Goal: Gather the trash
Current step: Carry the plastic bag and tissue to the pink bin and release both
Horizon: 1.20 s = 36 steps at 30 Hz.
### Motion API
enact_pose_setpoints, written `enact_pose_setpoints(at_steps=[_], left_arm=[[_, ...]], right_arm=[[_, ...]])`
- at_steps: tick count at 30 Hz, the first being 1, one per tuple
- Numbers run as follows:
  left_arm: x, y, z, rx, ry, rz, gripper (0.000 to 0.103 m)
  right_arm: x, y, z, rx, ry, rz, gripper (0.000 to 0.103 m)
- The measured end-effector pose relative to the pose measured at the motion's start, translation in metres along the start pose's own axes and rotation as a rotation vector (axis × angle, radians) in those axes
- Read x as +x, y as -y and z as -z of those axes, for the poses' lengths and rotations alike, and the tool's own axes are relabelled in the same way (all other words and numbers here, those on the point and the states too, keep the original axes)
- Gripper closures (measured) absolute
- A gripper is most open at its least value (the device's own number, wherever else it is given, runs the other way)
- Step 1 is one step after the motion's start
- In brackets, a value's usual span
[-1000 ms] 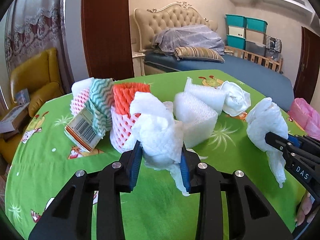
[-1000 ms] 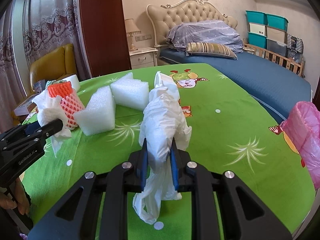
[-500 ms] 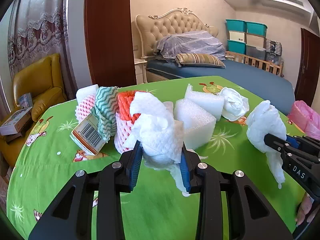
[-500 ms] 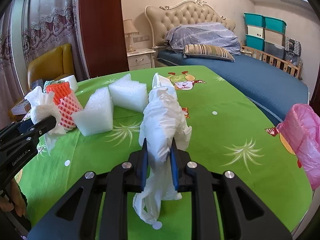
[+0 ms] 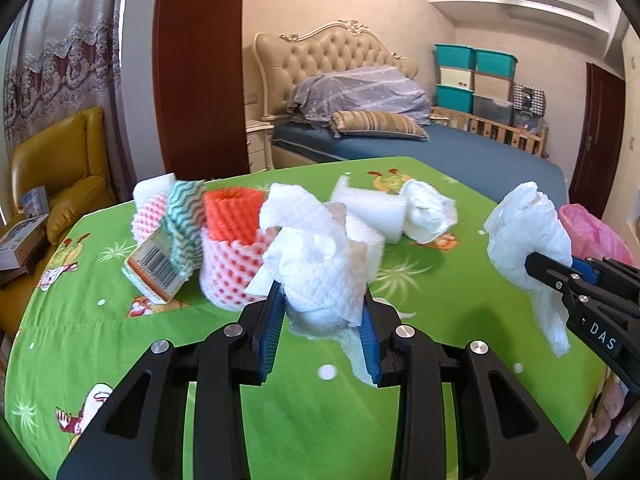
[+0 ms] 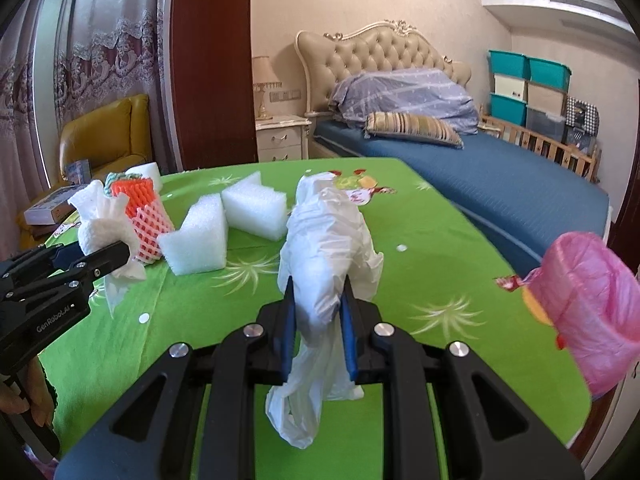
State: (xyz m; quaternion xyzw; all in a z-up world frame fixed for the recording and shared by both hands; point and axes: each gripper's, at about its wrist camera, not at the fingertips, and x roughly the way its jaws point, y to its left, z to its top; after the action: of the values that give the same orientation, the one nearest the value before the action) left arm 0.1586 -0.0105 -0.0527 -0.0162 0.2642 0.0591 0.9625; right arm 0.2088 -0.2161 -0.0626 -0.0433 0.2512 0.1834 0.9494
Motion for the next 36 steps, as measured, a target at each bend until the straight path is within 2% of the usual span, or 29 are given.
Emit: enact_pose_setpoints(at_steps=[10, 23, 36], left_arm=[[-0.011, 0.037, -0.008, 0.059, 0.033, 0.093, 0.071], [0.004, 0.096, -0.011, 0.167, -0.006, 0.174, 0.071], [0.027, 0.208, -0.043, 0.273, -0.026, 0.359, 0.070]], right_arm=[[-0.038, 0.029, 0.000, -0.016, 0.060, 0.025, 0.083], [-0.061, 0.086, 0.015, 0.037, 0.075, 0.082, 0.083], [-0.091, 0.198, 0.040, 0.156, 0.087, 0.254, 0.082]])
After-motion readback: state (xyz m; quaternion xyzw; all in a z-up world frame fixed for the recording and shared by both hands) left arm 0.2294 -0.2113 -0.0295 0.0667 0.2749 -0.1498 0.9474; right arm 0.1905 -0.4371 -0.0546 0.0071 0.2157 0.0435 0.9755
